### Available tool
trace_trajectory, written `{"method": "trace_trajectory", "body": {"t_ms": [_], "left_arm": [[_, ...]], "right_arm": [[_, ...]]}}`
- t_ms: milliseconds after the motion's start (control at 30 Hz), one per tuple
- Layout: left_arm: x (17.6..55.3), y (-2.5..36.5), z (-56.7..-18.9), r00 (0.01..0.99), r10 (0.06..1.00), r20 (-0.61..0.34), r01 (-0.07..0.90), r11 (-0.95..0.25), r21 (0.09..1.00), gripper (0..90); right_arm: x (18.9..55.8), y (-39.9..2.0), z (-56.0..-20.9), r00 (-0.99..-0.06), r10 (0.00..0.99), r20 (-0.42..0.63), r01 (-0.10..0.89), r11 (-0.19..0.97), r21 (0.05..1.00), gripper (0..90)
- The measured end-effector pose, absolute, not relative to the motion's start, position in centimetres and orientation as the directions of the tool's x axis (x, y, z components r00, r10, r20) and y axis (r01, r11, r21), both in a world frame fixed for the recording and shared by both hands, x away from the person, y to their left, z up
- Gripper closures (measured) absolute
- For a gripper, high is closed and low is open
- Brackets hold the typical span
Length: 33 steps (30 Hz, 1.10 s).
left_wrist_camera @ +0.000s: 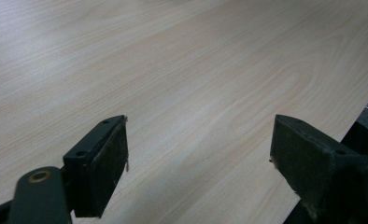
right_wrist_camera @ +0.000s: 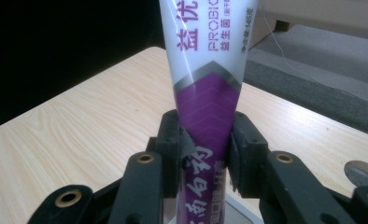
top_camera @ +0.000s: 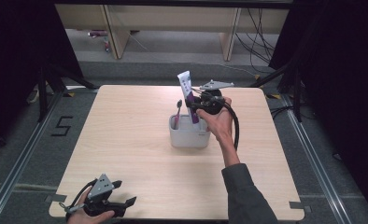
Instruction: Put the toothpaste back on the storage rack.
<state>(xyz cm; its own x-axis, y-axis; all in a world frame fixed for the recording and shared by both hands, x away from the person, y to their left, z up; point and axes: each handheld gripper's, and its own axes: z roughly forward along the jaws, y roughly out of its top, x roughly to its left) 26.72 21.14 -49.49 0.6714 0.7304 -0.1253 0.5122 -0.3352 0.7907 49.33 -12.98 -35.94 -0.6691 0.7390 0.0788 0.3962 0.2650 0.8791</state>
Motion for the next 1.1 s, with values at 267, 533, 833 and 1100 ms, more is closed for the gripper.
{"method": "trace_trajectory", "body": {"t_ms": [267, 533, 833, 1100], "left_arm": [[26.7, 21.1, -49.5, 0.672, 0.73, -0.124, 0.514, -0.34, 0.787, 18.6], [26.7, 21.2, -49.5, 0.671, 0.732, -0.119, 0.51, -0.339, 0.791, 18.6], [26.7, 21.2, -49.4, 0.672, 0.729, -0.128, 0.514, -0.336, 0.789, 18.6], [26.7, 21.3, -49.3, 0.681, 0.724, -0.113, 0.51, -0.358, 0.782, 18.7]], "right_arm": [[49.6, -13.0, -37.1, -0.67, 0.738, 0.078, 0.406, 0.276, 0.871, 68.9], [49.7, -12.9, -38.5, -0.673, 0.738, 0.05, 0.401, 0.308, 0.863, 68.9], [49.4, -13.0, -39.6, -0.661, 0.744, 0.097, 0.448, 0.288, 0.846, 68.8], [49.1, -13.1, -40.3, -0.677, 0.733, 0.062, 0.423, 0.319, 0.848, 68.7]]}}
